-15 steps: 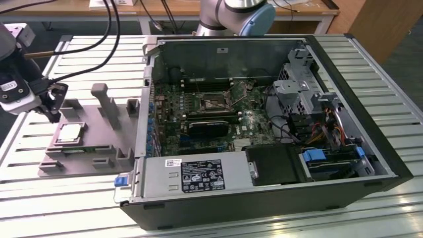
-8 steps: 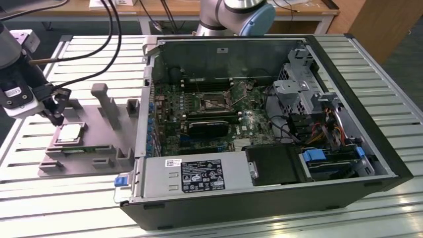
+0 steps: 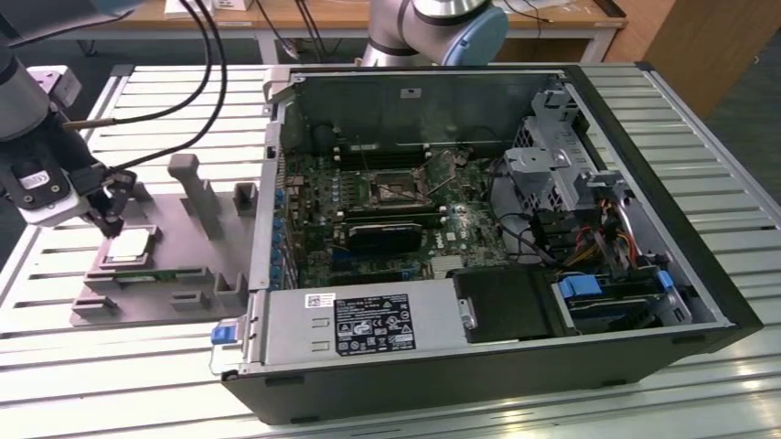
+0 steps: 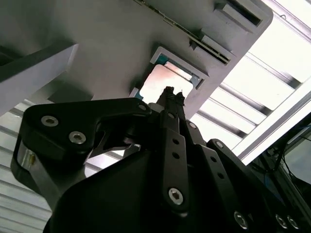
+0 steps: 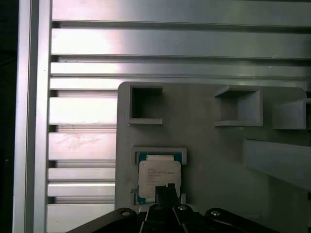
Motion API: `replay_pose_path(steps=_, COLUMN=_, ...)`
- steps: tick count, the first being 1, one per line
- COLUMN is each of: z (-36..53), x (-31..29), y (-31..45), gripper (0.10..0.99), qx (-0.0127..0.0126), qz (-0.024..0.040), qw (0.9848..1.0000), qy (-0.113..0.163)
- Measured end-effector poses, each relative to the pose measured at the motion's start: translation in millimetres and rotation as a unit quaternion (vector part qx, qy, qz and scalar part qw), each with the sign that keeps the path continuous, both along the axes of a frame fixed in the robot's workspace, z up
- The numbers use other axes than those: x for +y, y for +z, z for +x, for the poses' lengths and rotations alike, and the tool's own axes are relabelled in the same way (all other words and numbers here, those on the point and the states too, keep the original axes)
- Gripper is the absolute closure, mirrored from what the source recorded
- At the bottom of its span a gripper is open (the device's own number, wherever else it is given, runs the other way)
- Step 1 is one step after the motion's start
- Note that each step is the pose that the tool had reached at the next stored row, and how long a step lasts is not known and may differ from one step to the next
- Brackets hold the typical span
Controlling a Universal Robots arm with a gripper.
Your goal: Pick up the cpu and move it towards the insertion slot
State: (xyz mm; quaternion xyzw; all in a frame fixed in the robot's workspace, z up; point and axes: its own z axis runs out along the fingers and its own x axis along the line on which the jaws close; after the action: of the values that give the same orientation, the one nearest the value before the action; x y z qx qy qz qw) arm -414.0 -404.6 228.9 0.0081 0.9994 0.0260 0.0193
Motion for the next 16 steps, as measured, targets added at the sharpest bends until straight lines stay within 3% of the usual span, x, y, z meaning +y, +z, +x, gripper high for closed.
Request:
replay_pose_path(steps=5, z=-0.3, x=0.0, y=-7.2, gripper=0.984, qx=-0.0001, qz=0.0048, qw=1.0000, qy=0.000)
replay_pose_path(steps=16, z=-0.9, x=0.0, y=-25.9, gripper=0.984, qx=-0.0001, qz=0.0050, qw=1.0000, qy=-0.001)
